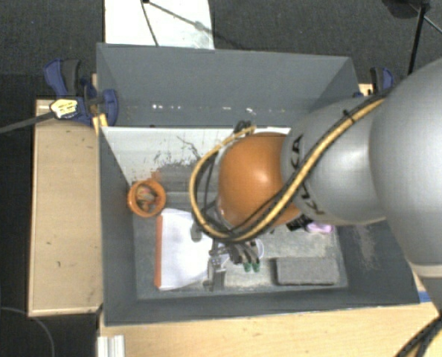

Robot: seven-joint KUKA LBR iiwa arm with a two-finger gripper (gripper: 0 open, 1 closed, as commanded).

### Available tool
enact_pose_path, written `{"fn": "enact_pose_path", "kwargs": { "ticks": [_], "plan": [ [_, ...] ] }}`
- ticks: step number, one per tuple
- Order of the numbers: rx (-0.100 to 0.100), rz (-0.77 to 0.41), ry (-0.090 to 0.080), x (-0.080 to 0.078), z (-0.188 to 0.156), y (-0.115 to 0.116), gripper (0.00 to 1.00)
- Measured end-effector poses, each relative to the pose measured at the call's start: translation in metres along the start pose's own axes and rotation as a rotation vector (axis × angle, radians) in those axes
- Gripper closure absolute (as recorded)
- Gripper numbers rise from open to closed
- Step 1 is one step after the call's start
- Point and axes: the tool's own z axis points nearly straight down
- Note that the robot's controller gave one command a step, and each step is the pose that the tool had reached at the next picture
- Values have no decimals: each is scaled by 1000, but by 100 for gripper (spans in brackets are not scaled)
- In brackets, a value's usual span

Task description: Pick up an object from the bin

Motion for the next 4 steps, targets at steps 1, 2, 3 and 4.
{"fn": "enact_pose_path", "kwargs": {
  "ticks": [1, 2, 3, 4],
  "plan": [
    [0, 127, -4, 2, 14, 7, 0],
    [0, 38, -3, -10, 37, -6, 100],
    [-1, 40, -3, -10, 37, -6, 100],
    [0, 34, -1, 3, -78, -34, 100]
  ]
}}
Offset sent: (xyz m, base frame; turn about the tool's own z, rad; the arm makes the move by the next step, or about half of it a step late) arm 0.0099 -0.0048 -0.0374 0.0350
